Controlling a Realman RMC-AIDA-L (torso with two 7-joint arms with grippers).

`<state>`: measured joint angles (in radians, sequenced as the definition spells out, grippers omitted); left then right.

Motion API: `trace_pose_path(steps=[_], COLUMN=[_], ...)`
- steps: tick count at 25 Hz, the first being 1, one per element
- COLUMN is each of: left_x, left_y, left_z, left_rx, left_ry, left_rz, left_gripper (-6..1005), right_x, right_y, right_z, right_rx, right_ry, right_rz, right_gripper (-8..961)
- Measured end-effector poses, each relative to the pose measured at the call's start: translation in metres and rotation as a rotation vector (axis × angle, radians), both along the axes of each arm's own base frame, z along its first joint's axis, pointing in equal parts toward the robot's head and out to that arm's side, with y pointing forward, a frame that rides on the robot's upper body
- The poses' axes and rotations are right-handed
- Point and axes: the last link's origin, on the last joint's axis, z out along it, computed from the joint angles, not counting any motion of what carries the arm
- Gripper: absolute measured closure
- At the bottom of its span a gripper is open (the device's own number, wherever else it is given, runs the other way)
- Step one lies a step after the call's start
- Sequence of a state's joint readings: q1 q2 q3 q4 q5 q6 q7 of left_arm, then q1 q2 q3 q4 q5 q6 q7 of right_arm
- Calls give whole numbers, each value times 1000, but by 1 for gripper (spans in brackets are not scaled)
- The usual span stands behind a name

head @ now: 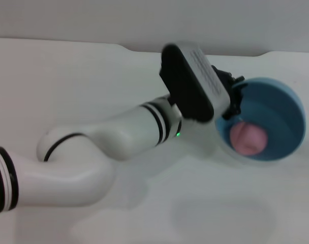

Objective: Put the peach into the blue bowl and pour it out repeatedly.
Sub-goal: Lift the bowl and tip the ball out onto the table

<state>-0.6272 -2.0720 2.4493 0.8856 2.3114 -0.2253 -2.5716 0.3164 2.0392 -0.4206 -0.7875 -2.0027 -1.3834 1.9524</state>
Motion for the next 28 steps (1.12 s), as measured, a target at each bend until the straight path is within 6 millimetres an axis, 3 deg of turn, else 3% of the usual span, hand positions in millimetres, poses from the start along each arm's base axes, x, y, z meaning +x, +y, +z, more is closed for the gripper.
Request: trace_pose_path(steps=[5,12,19,28], left_x=[-3,-7,-10,-16], left_y=[-15,-21,-19,-18], left_z=[-7,-6,13,15], left_rx=[51,147,372,406], left_ry=[86,196,170,223], left_rz=[-204,-377,-414,-425], left_gripper=[1000,999,1000,1000], right_x=[0,-4,-5,-7], right_y=[-2,-5,-11,-11], right_z=[-5,-14,-20,-23], right_rx=[-16,-33,-48,-58], right_ry=[25,61,84,89], right_rz=[-2,2,7,14], right_gripper=[487,487,486,488])
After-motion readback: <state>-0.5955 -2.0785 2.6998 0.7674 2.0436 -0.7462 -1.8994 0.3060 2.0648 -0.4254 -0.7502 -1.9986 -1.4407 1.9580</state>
